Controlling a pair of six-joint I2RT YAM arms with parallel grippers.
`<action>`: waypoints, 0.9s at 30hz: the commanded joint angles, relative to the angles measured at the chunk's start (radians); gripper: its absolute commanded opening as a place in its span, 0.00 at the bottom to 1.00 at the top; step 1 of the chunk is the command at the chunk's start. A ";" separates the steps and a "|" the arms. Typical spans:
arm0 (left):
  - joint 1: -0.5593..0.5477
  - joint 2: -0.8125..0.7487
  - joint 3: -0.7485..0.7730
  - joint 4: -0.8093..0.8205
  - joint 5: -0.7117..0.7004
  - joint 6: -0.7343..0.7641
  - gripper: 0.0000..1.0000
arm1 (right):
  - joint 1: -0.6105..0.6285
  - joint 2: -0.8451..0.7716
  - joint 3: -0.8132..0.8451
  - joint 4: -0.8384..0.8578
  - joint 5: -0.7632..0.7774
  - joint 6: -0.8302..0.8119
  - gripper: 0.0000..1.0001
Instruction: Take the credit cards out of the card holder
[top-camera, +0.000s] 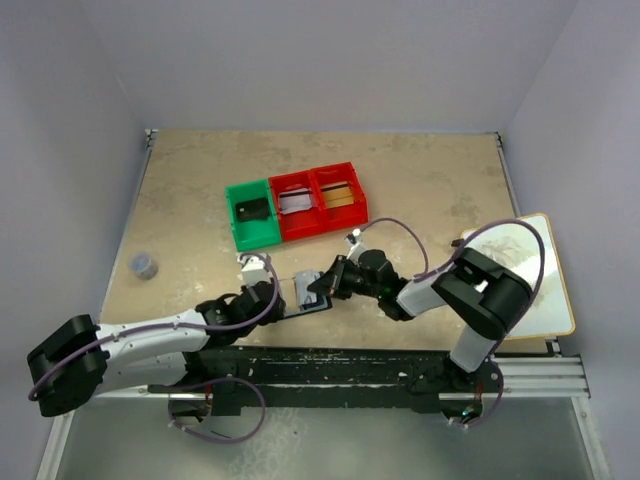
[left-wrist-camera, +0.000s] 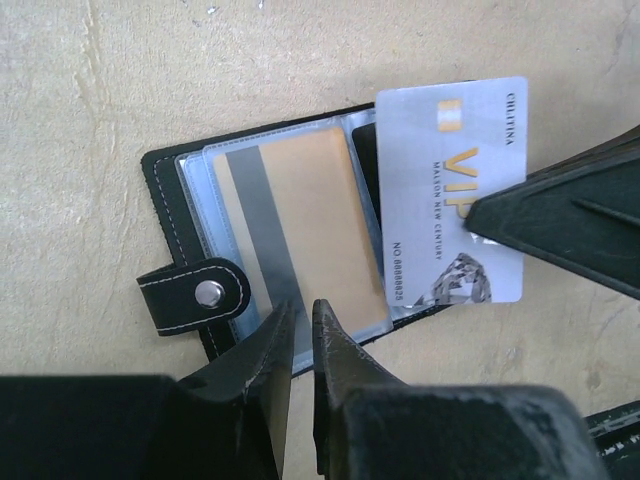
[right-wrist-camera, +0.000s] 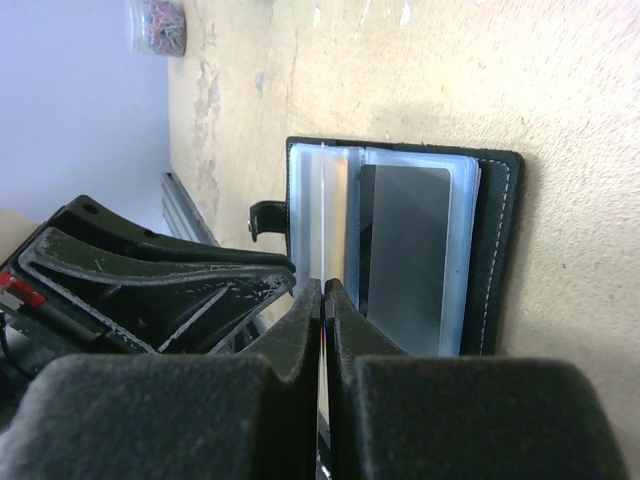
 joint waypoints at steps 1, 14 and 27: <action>0.003 -0.057 0.017 -0.015 -0.016 0.009 0.10 | -0.005 -0.113 -0.012 -0.114 0.077 -0.089 0.00; 0.028 -0.196 0.158 -0.232 -0.136 0.056 0.37 | -0.003 -0.350 -0.032 -0.110 0.248 -0.380 0.00; 0.285 -0.250 0.176 -0.342 -0.108 0.051 0.73 | -0.002 -0.438 0.095 -0.166 0.259 -1.154 0.00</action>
